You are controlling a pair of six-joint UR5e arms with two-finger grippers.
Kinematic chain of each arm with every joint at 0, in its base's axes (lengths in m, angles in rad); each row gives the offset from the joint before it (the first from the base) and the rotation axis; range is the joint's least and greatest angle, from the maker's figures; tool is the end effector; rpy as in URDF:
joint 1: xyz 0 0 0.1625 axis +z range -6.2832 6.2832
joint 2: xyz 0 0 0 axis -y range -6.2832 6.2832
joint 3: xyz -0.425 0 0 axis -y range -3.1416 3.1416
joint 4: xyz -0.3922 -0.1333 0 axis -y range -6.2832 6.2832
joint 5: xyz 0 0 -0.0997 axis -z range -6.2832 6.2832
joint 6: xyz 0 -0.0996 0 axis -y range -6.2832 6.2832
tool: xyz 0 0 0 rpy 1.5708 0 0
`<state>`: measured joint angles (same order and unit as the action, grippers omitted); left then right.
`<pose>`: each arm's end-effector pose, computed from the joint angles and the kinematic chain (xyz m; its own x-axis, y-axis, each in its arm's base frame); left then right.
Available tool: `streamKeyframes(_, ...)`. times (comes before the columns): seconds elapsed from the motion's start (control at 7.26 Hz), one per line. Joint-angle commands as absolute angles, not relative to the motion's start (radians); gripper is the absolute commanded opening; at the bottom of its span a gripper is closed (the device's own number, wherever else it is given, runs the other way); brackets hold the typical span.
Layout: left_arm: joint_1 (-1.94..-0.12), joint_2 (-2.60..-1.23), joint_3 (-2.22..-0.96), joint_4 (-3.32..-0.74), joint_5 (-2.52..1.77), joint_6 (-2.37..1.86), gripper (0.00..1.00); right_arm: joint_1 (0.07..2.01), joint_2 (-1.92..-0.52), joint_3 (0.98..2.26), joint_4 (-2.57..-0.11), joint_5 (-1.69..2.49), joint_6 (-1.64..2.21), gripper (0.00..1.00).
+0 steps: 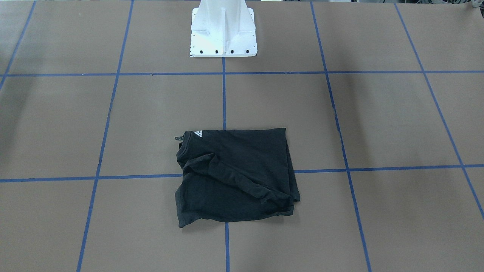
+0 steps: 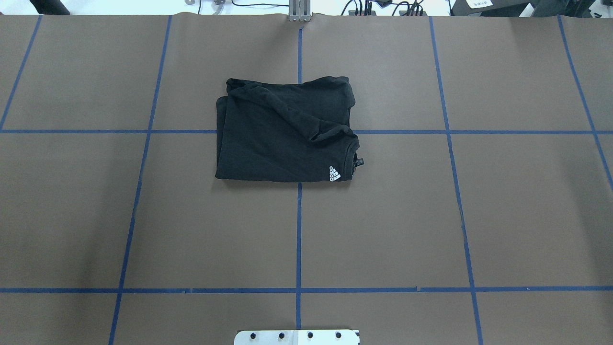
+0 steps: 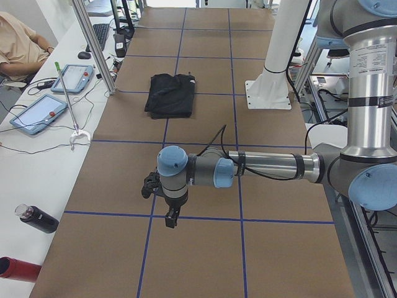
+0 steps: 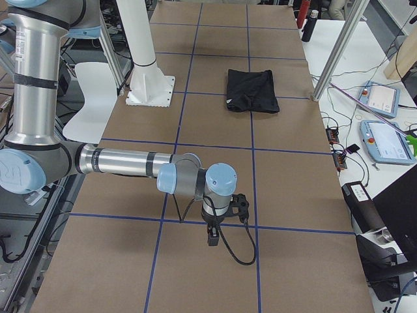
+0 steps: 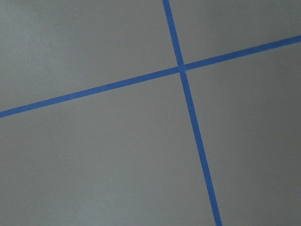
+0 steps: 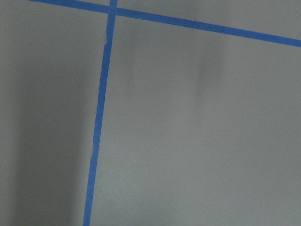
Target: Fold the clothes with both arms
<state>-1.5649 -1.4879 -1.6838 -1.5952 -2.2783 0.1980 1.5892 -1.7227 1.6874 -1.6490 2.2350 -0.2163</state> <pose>-0.0658 -0.4609 0.6444 0.7438 0.2355 -0.6256 -0.1552 0.9711 0.1811 0.0796 -0.4164 0.6857 0.7716 -0.1309 0.6225 0.1508 0.9883 0.0208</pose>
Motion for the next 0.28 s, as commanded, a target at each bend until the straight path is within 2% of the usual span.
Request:
streamKeyframes(0.0,-1.565,-1.488,-1.684,-1.597,-2.279,0.198,1.0,1.589,-1.723,1.687,-1.649,2.235,-0.216,1.0)
streamKeyframes(0.14,-1.565,-1.488,-1.684,-1.597,-2.283,0.199,1.0,1.589,-1.724,1.687,-1.649,2.235,-0.216,1.0)
